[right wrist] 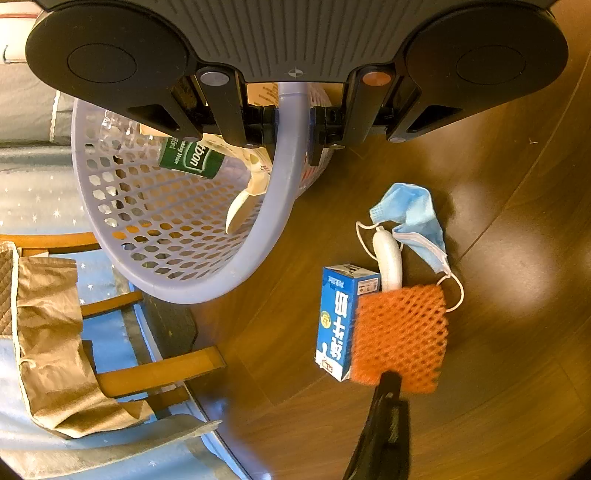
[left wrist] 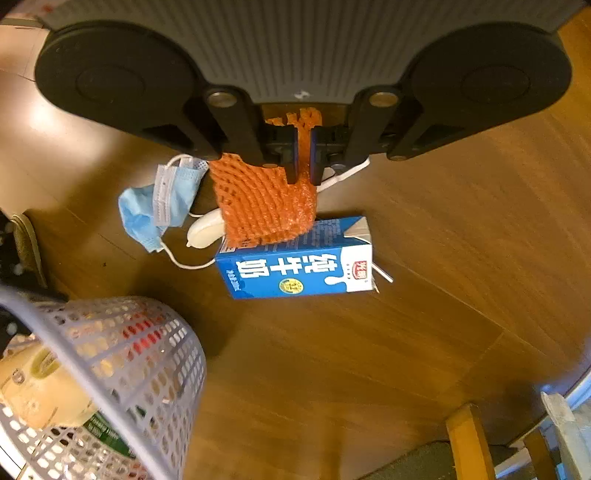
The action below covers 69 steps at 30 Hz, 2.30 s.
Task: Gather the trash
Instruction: 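Carry the orange net over the basket and release it with the left gripper, then move the left gripper down to the blue surgical mask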
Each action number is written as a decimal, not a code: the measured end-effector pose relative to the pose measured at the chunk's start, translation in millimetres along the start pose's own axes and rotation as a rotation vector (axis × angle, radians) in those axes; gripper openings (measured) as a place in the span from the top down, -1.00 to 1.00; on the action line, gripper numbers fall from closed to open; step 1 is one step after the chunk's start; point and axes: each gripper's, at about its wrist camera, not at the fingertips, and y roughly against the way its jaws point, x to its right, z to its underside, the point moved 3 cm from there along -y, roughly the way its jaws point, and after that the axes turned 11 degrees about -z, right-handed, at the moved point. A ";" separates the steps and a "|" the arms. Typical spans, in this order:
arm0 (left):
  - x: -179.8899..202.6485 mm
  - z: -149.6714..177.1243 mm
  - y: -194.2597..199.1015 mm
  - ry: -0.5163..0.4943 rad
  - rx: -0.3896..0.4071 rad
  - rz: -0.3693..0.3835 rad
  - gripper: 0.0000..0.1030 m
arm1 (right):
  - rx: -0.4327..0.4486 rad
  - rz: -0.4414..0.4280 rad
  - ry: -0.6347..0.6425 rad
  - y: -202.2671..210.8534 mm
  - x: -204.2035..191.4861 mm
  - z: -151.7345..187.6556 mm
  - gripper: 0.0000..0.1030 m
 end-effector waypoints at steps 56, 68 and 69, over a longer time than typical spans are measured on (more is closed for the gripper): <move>42.1 -113.5 180.4 0.034 0.347 0.025 -0.07 | 0.008 -0.005 -0.009 5.6 -0.5 -2.1 0.80; 30.9 -96.5 175.9 0.037 0.314 -0.015 -0.08 | 0.008 -0.006 -0.011 5.8 -0.5 -1.7 0.80; 29.7 -95.6 175.2 0.036 0.313 -0.018 -0.08 | 0.008 -0.006 -0.011 5.9 -0.4 -1.7 0.81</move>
